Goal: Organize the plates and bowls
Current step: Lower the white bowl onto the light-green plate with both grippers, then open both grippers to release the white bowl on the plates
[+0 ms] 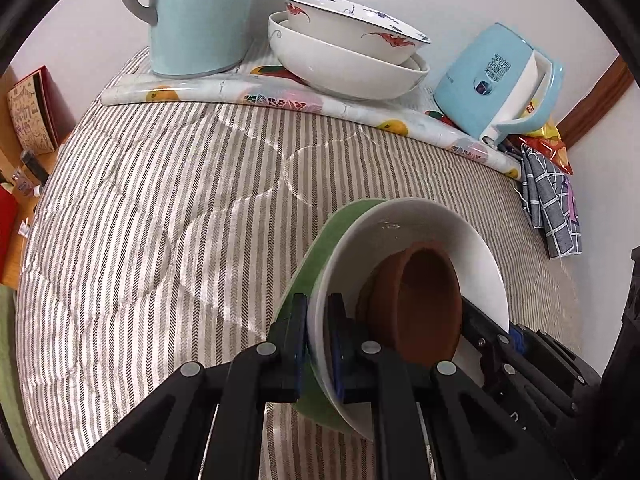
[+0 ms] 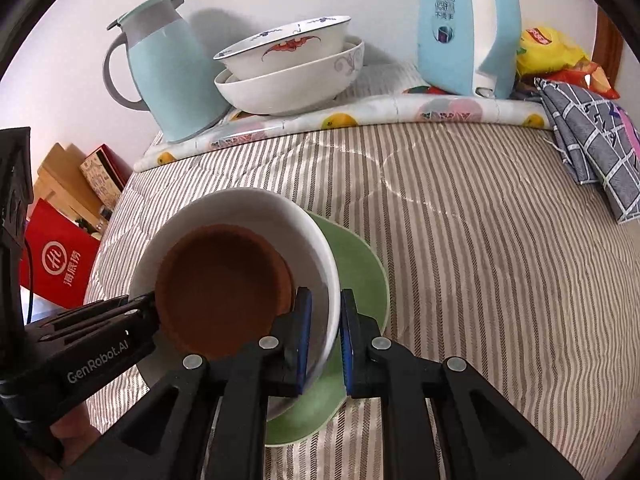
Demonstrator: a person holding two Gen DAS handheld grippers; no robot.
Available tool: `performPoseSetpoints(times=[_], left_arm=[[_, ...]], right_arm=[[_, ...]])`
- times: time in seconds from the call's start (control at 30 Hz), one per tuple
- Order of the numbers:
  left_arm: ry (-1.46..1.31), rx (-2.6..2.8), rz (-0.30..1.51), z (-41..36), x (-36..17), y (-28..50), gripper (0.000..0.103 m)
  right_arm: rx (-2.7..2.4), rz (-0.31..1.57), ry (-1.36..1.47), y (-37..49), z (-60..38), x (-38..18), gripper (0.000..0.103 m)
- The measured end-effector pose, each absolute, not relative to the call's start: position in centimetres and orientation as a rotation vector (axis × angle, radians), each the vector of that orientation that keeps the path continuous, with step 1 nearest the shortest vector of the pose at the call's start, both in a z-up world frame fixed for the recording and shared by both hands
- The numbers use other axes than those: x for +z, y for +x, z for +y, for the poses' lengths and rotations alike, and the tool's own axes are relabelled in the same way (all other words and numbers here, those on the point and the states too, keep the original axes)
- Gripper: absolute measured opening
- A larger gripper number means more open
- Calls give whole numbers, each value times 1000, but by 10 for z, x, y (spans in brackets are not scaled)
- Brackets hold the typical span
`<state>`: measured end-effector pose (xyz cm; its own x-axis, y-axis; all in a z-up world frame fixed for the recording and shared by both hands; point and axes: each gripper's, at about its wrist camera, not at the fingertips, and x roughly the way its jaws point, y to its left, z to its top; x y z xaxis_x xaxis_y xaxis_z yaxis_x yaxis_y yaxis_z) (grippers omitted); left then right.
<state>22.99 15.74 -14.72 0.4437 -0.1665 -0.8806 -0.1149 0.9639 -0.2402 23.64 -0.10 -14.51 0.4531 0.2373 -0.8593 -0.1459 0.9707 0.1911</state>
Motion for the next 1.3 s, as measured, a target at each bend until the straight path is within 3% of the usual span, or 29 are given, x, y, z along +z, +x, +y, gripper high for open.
performPoseSetpoints(times=[0.87,1.3], left_arm=[[-269,-66,1108,159,-141,225,18],[-252,-50,1080,162,-120,199,33]], right_arm=[[261,1045,73,232,-9,-135,20],[284,1032,95,211,-11,-123,22]])
